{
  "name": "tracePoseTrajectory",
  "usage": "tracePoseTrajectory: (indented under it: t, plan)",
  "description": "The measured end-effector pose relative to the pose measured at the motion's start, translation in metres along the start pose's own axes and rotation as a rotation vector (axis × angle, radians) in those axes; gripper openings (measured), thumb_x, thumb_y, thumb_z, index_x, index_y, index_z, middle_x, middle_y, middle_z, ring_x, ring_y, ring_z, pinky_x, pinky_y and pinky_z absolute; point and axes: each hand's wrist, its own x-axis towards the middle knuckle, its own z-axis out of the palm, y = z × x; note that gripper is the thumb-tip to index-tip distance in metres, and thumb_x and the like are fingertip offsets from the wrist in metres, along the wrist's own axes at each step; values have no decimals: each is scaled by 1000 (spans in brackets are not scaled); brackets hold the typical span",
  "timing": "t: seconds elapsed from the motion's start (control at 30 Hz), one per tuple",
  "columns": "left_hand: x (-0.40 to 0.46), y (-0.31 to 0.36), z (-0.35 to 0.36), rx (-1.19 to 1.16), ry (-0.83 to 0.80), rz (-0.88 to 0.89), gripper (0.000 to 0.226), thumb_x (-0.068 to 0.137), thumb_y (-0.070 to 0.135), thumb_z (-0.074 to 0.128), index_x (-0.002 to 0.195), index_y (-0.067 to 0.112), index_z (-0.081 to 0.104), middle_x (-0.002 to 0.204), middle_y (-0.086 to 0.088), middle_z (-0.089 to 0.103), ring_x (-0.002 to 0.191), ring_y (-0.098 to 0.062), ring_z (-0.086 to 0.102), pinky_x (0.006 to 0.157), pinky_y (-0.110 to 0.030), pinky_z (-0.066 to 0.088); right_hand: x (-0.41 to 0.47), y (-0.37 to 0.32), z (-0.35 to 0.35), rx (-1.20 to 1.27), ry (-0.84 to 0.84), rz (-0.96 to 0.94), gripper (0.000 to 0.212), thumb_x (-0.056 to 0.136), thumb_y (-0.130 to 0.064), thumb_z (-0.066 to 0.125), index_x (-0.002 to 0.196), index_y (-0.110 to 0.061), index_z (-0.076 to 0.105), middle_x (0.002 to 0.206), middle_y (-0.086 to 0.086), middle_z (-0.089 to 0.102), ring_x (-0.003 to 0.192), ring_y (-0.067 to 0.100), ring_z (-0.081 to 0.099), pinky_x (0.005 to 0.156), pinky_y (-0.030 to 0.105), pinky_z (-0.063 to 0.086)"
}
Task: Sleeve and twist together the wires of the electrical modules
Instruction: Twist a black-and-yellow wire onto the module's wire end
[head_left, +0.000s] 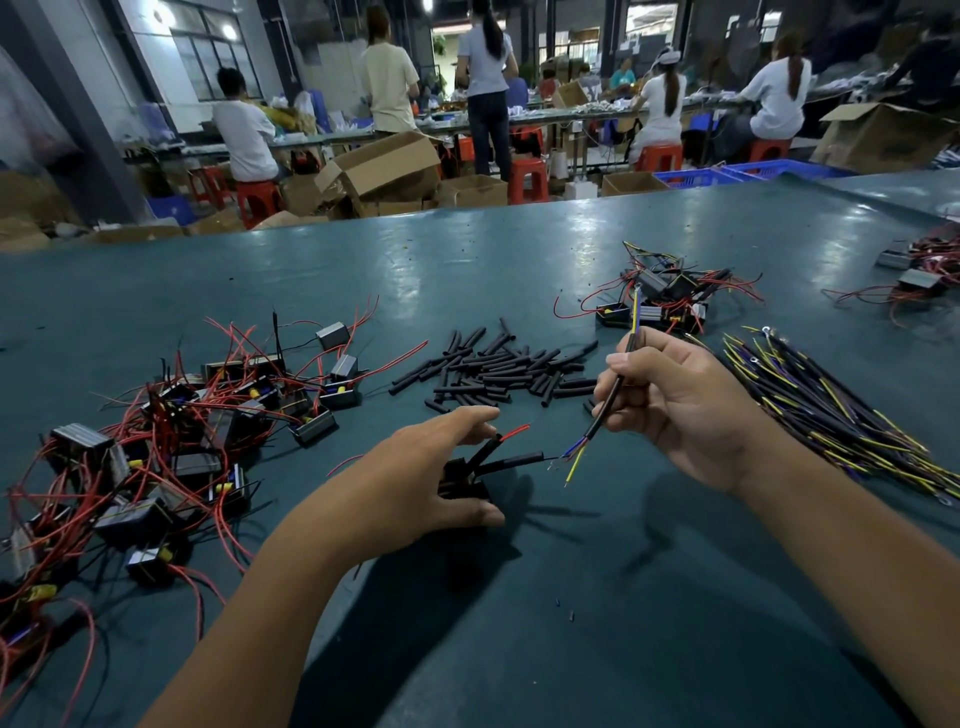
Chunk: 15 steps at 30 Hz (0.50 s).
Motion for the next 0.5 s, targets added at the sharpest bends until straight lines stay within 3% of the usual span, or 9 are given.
tracePoseTrajectory:
  t: [0.1,0.2,0.3,0.5]
  plan:
    - [-2,7,-6,39,49,27,78,76,58,74,144,38,41,121,39,42,113,29,36,102,-14,38,1,0,0,12,9,-1,16,93,-4,54,80,-12,51,65,7,66,52,15,61,45,21,52]
    - [-4,15,-11,63,329,201,54,83,52,73,127,23,63,119,20,55,112,2,51,101,-37,45,1,0,1,28,-4,-16,11,82,-12,62,80,-13,52,65,7,66,52,16,61,45,21,53]
    - [-7,28,-11,-37,532,322,30,88,46,68,104,21,71,102,16,61,93,-10,58,86,-28,44,0,0,2,40,-28,-38,15,75,-15,64,81,-13,51,65,8,66,53,17,62,45,22,53]
    - [-7,42,7,-47,308,303,25,91,48,65,94,23,70,90,13,63,84,-15,60,83,-36,45,-1,1,5,52,-88,-74,15,79,-14,63,84,-12,49,66,9,67,55,20,66,47,22,53]
